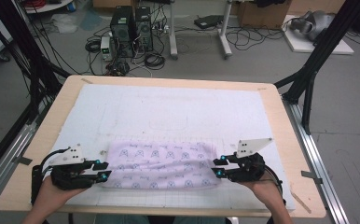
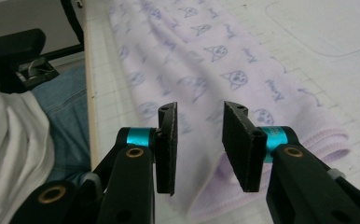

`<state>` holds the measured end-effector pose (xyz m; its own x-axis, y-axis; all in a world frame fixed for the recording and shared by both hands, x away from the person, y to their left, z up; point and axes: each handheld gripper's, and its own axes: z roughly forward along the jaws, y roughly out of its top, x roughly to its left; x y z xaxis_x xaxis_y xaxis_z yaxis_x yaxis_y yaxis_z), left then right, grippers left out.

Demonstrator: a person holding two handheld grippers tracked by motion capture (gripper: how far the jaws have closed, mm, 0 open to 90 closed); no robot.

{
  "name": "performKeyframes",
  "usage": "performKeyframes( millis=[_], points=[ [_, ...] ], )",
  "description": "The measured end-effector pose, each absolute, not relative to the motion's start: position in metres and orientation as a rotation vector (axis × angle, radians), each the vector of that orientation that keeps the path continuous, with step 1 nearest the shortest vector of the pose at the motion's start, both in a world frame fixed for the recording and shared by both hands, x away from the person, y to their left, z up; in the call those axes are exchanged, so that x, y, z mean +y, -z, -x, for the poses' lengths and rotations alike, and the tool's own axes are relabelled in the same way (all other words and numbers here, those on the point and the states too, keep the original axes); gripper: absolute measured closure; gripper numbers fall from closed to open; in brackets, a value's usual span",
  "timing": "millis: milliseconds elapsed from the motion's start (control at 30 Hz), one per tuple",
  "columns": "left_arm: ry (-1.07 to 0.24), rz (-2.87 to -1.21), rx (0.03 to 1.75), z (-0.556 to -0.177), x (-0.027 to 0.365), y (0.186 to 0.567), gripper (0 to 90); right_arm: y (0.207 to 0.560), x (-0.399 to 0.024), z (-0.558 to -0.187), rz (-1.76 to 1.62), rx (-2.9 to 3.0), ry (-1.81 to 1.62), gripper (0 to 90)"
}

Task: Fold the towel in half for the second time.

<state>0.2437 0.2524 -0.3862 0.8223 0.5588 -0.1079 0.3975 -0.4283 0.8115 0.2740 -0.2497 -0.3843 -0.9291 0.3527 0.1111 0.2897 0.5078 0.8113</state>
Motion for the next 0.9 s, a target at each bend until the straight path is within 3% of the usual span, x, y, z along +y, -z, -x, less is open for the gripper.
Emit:
performKeyframes(
  millis=[300,367,467,700,900],
  points=[
    [-0.175,-2.185,0.758,-0.264,0.239,0.422,63.9,0.397,-0.226,-0.284,-0.559,2.701,-1.333,60.3],
    [-0.141,-2.209,0.756,-0.260,0.240,0.428,64.3,0.402,-0.226,-0.283,-0.559,2.752,-1.263,65.8],
    [-0.136,-2.193,0.752,-0.255,0.245,0.427,63.9,0.411,-0.228,-0.278,-0.554,2.883,-1.251,67.3],
    [-0.261,-2.074,0.784,-0.278,0.250,0.407,62.1,0.388,-0.236,-0.291,-0.583,2.715,-1.352,62.7],
    [-0.402,-2.108,0.863,-0.312,0.240,0.420,61.0,0.405,-0.229,-0.328,-0.678,2.657,-1.126,59.2]
  ],
)
